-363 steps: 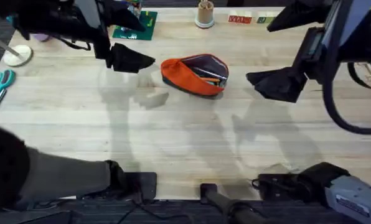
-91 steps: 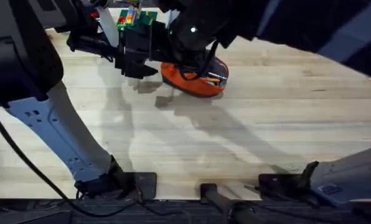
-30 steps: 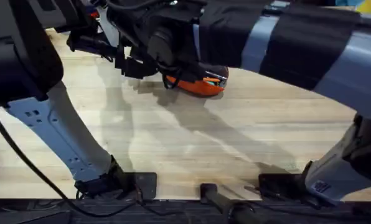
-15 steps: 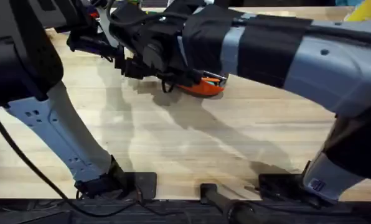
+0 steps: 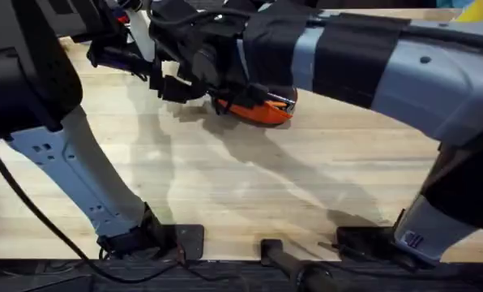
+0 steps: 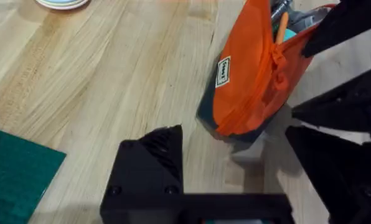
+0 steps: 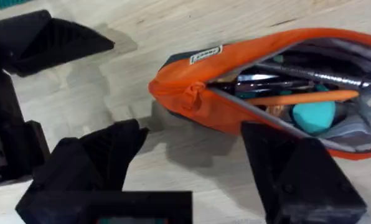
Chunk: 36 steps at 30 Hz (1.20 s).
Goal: Unzip the bag, pick up the pens from the table one at a time and place them inside, then zip the bag closed.
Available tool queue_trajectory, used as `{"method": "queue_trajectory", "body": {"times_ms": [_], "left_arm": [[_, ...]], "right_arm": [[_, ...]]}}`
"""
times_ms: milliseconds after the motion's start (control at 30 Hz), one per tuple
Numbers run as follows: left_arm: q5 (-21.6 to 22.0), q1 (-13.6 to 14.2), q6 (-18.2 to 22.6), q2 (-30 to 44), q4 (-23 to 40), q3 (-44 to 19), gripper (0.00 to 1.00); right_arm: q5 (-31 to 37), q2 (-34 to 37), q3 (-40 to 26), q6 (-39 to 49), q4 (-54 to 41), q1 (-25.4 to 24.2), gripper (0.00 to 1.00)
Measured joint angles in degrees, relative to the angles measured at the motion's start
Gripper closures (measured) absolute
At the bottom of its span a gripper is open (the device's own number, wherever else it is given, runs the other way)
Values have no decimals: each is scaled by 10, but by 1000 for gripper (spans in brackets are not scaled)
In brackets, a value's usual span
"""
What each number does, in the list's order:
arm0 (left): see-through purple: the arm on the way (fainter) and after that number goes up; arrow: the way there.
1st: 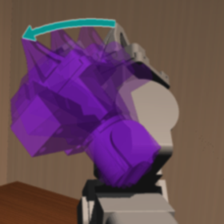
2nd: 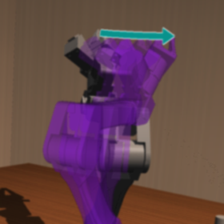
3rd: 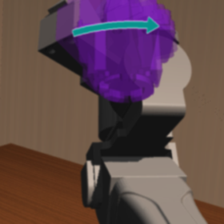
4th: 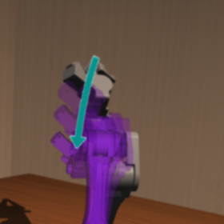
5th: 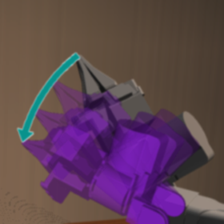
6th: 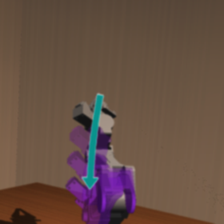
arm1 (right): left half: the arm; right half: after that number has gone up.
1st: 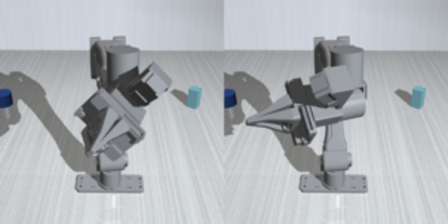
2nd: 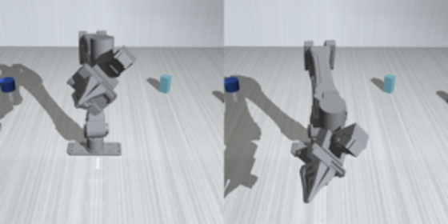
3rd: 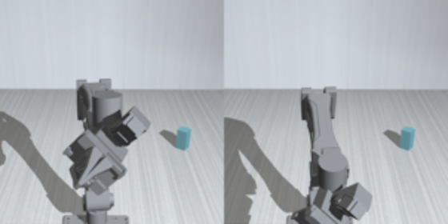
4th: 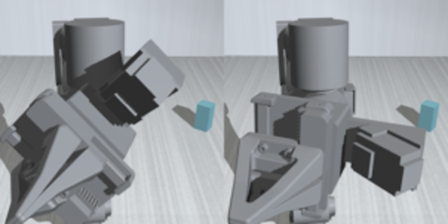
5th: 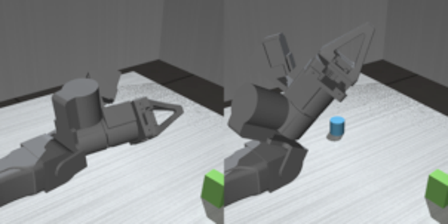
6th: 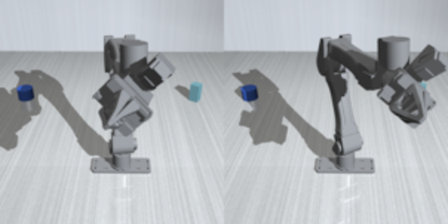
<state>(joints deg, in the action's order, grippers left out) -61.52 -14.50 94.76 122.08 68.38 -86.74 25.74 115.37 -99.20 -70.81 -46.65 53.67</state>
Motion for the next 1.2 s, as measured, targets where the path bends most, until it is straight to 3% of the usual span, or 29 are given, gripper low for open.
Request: {"method": "queue_trajectory", "body": {"times_ms": [900,1100,1200], "left_arm": [[0,0,0,0,3,0,8],[0,0,0,0,3,0,9],[0,0,0,0,3,0,8]], "right_arm": [[2,27,0,-2,13,-14,52],[2,32,0,-2,14,-20,193],[2,31,0,-2,14,-21,308]]}}
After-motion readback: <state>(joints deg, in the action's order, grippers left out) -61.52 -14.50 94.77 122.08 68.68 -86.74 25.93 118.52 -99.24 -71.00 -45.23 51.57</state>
